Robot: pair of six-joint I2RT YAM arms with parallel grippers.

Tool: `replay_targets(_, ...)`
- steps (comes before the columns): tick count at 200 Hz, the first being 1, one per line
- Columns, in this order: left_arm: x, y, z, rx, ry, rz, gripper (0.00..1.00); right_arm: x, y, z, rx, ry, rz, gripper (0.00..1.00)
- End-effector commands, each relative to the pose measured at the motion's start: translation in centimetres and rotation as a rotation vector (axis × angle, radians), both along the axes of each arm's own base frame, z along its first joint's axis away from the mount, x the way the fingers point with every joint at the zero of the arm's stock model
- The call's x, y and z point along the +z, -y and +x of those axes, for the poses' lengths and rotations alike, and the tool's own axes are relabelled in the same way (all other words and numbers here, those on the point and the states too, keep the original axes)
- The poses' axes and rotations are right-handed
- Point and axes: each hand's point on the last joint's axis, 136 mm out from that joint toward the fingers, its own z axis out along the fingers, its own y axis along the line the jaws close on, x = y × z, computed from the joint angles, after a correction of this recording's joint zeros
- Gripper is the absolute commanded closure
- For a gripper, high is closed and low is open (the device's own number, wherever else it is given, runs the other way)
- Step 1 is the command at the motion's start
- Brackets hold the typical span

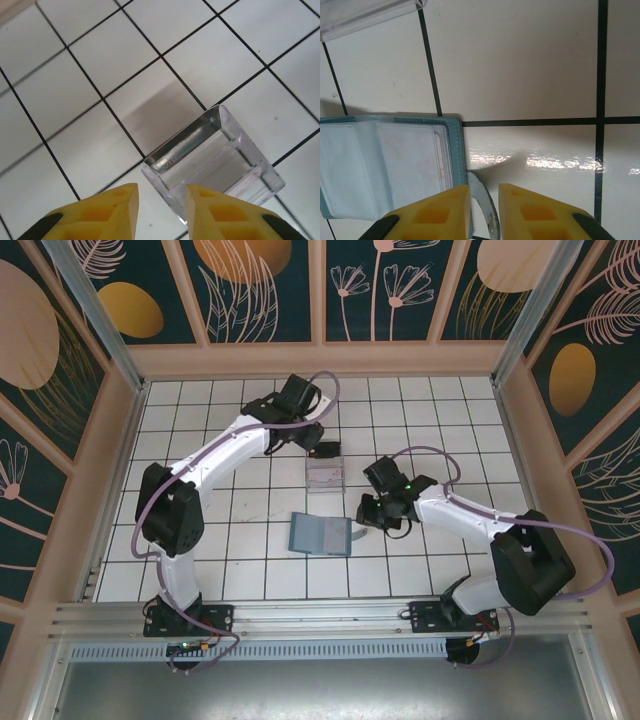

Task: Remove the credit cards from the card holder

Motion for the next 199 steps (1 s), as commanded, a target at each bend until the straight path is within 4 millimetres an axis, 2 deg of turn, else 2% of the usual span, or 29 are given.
replay_targets(1, -1.1, -1.0, -1.0, 0.140, -0.074, -0.061, 0.71, -0.8, -0.2, -0.3, -0.005, -0.018, -0.001, 0.77)
replay_targets(27, -2.2, -2.0, -2.4, 0.230, -0.108, -0.110, 0.70, -1.0, -0.3, -0.5, -0.002, -0.023, -0.007, 0.77)
replay_targets(46, -3.0, -1.9, -4.0, 0.266, -0.144, -0.174, 0.68, -1.1, -0.3, -0.6, -0.002, -0.028, -0.008, 0.77)
replay_targets(78, -4.2, -0.6, -7.0, 0.329, -0.210, -0.218, 0.75, -0.9, -0.5, -0.5, -0.005, -0.019, -0.001, 0.77)
replay_targets(126, -6.6, 2.1, -12.2, 0.425, -0.381, -0.227, 0.74, -0.6, -0.6, -0.3, 0.010, -0.001, 0.002, 0.77)
replay_targets(152, -8.4, 2.6, -15.0, 0.457, -0.465, -0.189, 0.76, -0.3, -0.5, -0.1, 0.012, 0.014, 0.010, 0.77)
replay_targets(199, -10.0, 3.2, -18.2, 0.492, -0.498, -0.101, 0.74, 0.6, 0.8, 0.8, -0.042, 0.063, 0.030, 0.78)
